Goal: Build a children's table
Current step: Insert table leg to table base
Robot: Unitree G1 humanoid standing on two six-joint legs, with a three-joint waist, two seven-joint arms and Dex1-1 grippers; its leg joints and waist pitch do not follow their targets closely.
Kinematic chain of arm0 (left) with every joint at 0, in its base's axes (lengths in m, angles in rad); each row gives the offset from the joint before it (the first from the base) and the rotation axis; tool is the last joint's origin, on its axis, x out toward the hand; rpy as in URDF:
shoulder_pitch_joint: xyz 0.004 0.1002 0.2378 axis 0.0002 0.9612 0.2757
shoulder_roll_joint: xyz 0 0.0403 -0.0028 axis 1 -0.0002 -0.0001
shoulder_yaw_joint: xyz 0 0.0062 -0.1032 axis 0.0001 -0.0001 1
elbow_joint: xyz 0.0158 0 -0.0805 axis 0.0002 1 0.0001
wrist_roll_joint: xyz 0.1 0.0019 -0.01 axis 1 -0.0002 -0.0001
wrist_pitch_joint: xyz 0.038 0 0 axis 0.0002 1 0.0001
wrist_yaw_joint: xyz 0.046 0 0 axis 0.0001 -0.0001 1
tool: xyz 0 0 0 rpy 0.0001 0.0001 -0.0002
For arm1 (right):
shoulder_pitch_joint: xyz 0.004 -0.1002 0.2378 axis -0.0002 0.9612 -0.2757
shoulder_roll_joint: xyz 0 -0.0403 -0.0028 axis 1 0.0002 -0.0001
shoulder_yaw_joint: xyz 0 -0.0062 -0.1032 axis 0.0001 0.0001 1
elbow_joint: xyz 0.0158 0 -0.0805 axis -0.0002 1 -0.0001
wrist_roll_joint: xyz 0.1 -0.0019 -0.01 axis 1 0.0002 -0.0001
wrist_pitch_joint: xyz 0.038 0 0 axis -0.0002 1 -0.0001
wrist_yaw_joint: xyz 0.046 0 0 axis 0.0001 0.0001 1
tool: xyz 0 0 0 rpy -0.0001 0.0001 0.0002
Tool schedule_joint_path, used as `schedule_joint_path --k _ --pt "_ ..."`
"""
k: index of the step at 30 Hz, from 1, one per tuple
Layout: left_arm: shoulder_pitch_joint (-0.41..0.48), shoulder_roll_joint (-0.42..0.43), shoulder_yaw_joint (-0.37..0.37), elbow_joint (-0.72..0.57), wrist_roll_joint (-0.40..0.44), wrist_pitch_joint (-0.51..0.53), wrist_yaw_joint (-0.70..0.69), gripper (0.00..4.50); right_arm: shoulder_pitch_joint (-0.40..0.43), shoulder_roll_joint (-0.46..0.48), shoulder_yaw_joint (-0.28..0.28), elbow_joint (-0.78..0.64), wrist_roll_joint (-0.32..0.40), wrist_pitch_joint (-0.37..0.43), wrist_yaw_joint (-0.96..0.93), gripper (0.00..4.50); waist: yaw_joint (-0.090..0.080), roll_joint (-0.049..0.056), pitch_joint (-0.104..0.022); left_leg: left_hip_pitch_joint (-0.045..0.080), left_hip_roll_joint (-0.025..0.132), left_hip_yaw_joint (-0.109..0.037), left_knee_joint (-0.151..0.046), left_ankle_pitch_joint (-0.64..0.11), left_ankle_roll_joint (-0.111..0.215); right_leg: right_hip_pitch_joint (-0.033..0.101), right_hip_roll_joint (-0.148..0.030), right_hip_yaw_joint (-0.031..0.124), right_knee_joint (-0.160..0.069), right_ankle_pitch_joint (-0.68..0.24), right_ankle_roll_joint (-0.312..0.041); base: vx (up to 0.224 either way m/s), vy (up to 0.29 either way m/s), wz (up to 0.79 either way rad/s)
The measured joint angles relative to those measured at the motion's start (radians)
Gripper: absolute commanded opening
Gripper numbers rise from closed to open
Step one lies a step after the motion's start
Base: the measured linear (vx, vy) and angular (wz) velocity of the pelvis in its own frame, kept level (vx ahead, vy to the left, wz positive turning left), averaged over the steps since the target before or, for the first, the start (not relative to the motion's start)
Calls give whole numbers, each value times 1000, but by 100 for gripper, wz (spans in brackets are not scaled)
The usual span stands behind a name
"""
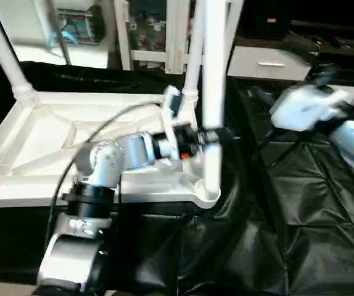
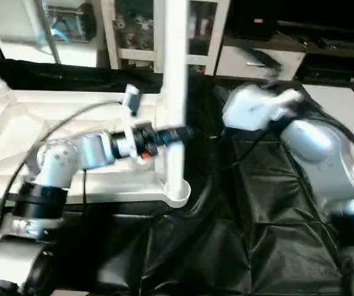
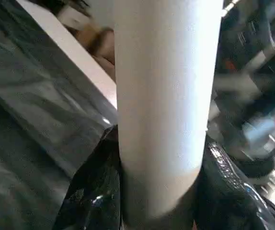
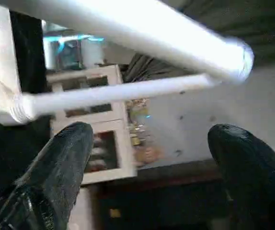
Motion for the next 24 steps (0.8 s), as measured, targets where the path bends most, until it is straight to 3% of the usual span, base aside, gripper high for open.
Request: schedule_joint_path --k 5,9,14,19,20,23,24 --pt "28 -7 -21 -64 -45 98 1 151 -147 -28 102 223 -196 -214 -160 416 -14 -2 1 -1 0 0 4 -1 1 -1 0 0 2 0 0 0 0 0" --pt "64 -18 -55 -111 -72 160 -1 151 -235 -51 152 359 -317 -335 -315 416 -17 -5 3 -3 0 0 6 -1 2 -2 0 0 5 -1 1 0 0 0" --pt "95 18 -113 -151 -89 223 -29 151 -306 -70 210 482 -419 -472 -432 416 -22 -9 5 -5 1 0 12 -2 3 -4 0 1 9 -3 5 0 0 0" --pt "107 45 -142 -170 -93 263 -44 151 -340 -81 271 561 -503 -548 -496 416 -26 -11 6 -6 1 0 19 -3 5 -4 0 1 13 -4 7 0 0 0" --pt "110 48 -152 -171 -93 267 -47 151 -352 -81 288 584 -522 -576 -516 388 -26 -11 6 -6 1 -1 20 -3 5 -4 -1 1 14 -4 7 0 0 0" --pt "120 50 -165 -175 -92 275 -47 151 -374 -81 315 636 -553 -632 -559 379 -29 -12 7 -6 1 -1 21 -4 5 -4 -1 1 14 -4 7 0 0 0" --pt "122 52 -165 -175 -92 275 -47 151 -379 -81 320 647 -556 -647 -566 352 -31 -13 7 -7 1 -1 22 -4 5 -4 -1 1 14 -4 7 0 0 0"
